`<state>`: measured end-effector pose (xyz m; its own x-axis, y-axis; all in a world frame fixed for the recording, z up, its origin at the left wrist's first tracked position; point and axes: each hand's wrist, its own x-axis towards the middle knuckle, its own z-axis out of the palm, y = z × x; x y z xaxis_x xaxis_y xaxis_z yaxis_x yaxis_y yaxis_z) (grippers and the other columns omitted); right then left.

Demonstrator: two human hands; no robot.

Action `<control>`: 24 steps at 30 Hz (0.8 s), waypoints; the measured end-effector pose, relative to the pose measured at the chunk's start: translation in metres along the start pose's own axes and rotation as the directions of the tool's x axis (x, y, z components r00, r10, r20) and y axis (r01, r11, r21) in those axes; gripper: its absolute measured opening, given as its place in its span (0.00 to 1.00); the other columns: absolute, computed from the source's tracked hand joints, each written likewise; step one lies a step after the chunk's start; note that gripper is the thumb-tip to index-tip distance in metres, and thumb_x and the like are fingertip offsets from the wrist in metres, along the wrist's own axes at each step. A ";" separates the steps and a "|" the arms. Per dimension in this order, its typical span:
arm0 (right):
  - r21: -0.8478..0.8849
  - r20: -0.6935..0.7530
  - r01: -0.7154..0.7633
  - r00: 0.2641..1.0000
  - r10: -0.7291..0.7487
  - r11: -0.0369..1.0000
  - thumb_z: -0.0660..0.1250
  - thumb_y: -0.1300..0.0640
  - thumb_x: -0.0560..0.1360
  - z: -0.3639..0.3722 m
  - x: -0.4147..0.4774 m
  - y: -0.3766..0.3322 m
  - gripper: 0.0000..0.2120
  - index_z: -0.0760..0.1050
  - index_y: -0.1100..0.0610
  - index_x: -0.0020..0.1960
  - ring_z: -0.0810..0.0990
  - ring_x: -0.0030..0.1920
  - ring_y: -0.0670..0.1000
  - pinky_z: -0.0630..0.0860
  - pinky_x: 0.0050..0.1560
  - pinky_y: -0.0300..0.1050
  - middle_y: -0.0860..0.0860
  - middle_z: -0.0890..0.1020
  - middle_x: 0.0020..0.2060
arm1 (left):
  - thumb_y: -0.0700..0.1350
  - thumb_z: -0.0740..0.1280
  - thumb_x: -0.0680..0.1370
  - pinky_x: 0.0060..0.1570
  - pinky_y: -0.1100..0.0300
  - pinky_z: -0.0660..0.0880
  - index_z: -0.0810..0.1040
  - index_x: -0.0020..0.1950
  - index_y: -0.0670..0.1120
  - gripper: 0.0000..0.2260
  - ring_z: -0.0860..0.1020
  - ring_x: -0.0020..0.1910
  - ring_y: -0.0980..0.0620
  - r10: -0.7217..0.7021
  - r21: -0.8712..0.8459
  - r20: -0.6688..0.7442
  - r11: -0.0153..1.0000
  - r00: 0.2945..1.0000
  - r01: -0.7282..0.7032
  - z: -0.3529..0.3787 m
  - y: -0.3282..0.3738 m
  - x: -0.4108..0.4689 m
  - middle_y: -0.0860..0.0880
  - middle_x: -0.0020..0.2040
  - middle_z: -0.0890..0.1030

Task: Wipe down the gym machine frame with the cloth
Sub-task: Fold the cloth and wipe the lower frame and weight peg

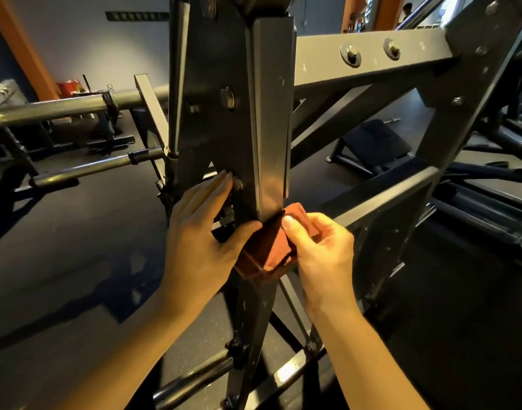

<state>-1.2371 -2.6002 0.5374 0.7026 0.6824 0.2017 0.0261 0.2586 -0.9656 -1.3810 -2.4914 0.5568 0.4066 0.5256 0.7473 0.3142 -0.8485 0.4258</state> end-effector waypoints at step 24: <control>-0.064 0.211 -0.283 0.933 0.290 0.957 0.76 0.59 0.75 -0.043 0.045 0.001 0.09 0.81 0.54 0.53 0.87 0.44 0.45 0.84 0.43 0.40 0.50 0.86 0.46 | 0.64 0.68 0.75 0.67 0.62 0.70 0.67 0.73 0.59 0.28 0.75 0.65 0.61 -0.263 0.171 0.006 0.951 0.965 0.258 -0.007 0.050 -0.003 0.58 0.65 0.77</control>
<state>-1.1752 -2.5986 0.5380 0.5133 0.8563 -0.0571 -0.1279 0.0106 -0.9917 -1.3721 -2.5359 0.5796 0.3149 0.7307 0.6057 0.5509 -0.6604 0.5103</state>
